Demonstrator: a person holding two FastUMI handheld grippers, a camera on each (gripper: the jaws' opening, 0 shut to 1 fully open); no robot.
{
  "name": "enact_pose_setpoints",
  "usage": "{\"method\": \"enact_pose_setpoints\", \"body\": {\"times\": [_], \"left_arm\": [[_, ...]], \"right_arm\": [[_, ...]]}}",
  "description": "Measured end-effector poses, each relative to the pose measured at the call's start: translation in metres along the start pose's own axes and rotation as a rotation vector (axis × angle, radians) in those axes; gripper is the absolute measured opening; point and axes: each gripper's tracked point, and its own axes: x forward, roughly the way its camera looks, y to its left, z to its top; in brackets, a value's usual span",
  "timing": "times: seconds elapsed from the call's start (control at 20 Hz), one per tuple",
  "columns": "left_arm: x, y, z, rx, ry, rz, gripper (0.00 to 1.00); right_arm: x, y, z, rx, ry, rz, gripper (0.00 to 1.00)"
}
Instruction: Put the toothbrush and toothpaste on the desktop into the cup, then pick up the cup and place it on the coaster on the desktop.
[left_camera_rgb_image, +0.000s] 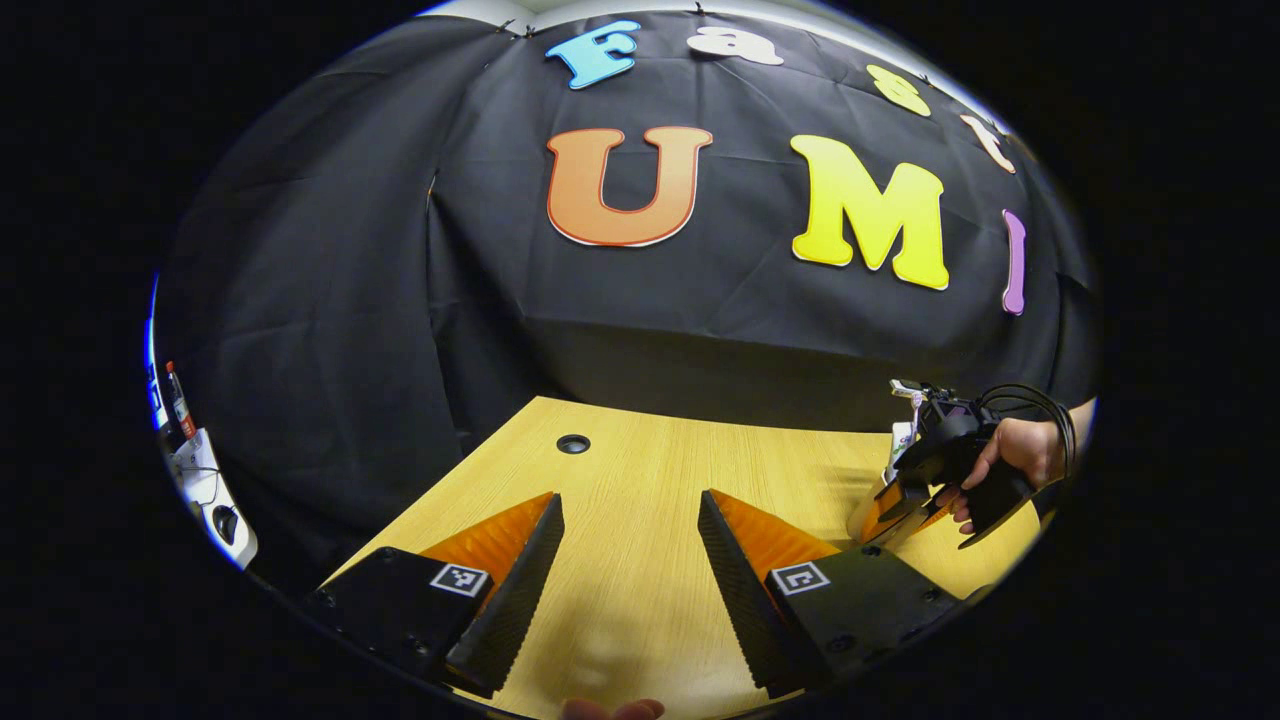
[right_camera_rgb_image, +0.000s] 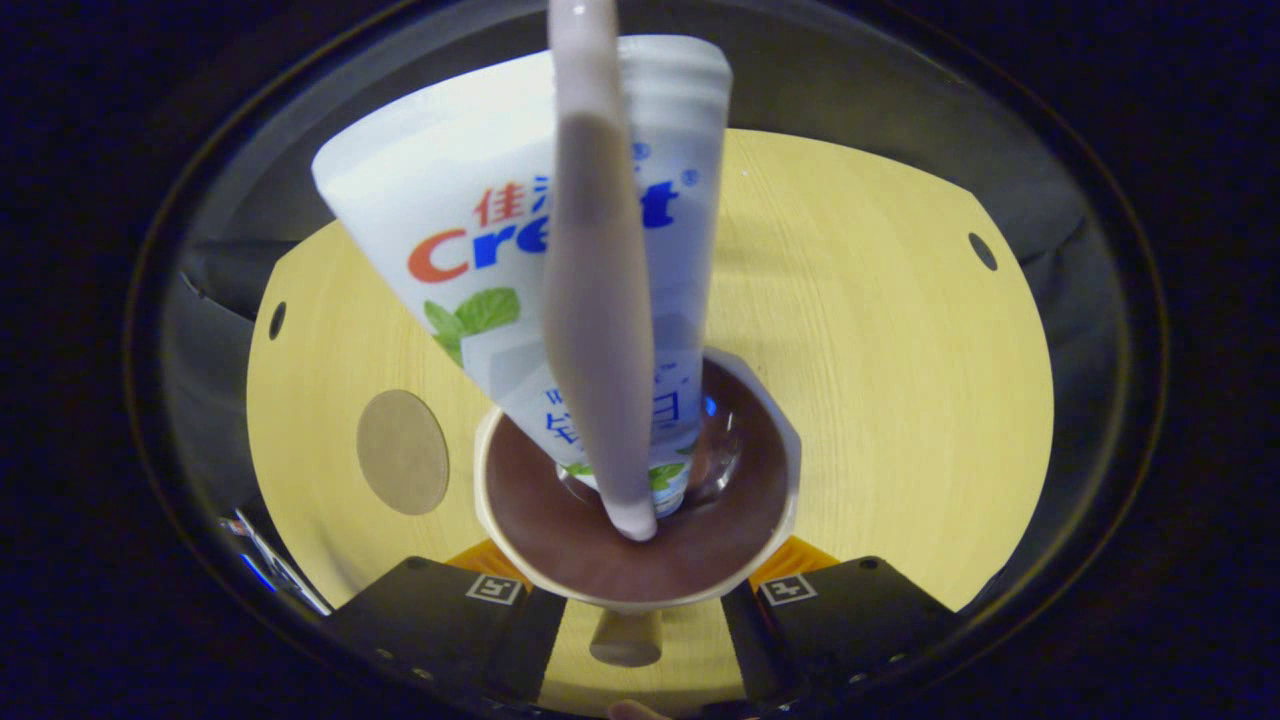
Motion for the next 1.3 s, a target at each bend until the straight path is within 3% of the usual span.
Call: {"method": "enact_pose_setpoints", "body": {"times": [0.35, 0.5, 0.9, 1.3], "left_arm": [[-0.002, 0.0, -0.002, -0.008, 0.007, 0.016, 0.87], [-0.001, 0.0, -0.005, -0.017, 0.015, 0.019, 0.87], [-0.001, 0.0, -0.007, -0.037, 0.01, 0.018, 0.87], [0.001, 0.0, -0.01, -0.048, 0.017, 0.015, 0.87]], "right_arm": [[-0.001, 0.0, -0.007, -0.004, 0.008, 0.001, 0.56], [-0.001, -0.002, -0.009, 0.017, 0.01, -0.009, 0.27], [-0.011, 0.004, -0.003, -0.004, -0.051, -0.014, 0.27], [-0.013, 0.024, -0.006, 0.007, -0.074, 0.028, 0.27]]}}
